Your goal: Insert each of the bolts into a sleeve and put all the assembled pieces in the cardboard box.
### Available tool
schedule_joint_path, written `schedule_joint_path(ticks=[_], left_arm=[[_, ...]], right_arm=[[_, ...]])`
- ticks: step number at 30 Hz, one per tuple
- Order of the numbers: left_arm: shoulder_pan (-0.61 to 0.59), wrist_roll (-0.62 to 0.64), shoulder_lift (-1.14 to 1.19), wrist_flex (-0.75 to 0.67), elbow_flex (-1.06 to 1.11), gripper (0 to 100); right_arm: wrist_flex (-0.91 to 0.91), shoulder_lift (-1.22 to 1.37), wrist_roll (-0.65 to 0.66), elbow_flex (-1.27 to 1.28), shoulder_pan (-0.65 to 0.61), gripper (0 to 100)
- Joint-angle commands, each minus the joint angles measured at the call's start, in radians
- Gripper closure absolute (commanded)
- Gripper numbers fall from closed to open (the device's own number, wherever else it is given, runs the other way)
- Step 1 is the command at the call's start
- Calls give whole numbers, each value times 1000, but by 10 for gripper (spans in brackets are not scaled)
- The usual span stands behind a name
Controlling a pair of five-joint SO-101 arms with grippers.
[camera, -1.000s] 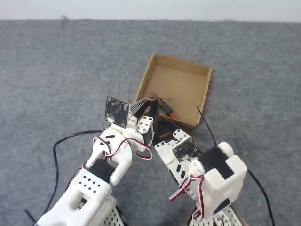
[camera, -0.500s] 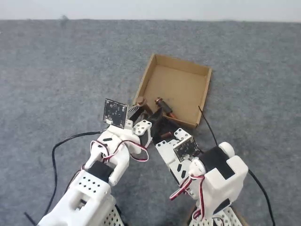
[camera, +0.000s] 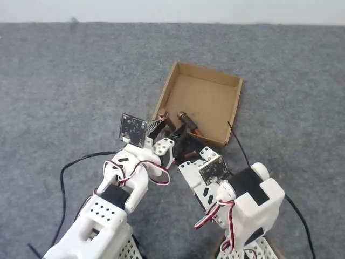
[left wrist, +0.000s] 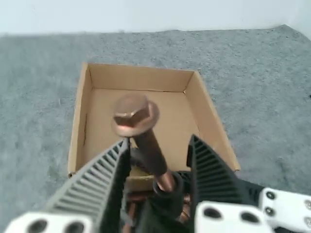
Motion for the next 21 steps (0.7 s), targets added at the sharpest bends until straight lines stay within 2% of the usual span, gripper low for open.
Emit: schedule_joint_path(ticks=[1,7,11,18,21], left_arm=[[-3,-75,-18,-11,-84,819],[89,-98,-15,-11,-88,819],[94,-146,-15,-11,-91,819],[89,-147,-17,-6,-84,819],[92,-147,-25,38,-91,819]], right_arm=[[-27,-51,12,2,12,993],[-27,-50,12,-2,13,993],[-27,-50,12,-3,13,993],[-25,-50,12,-3,15,993],[-19,-50,12,-5,15,993]])
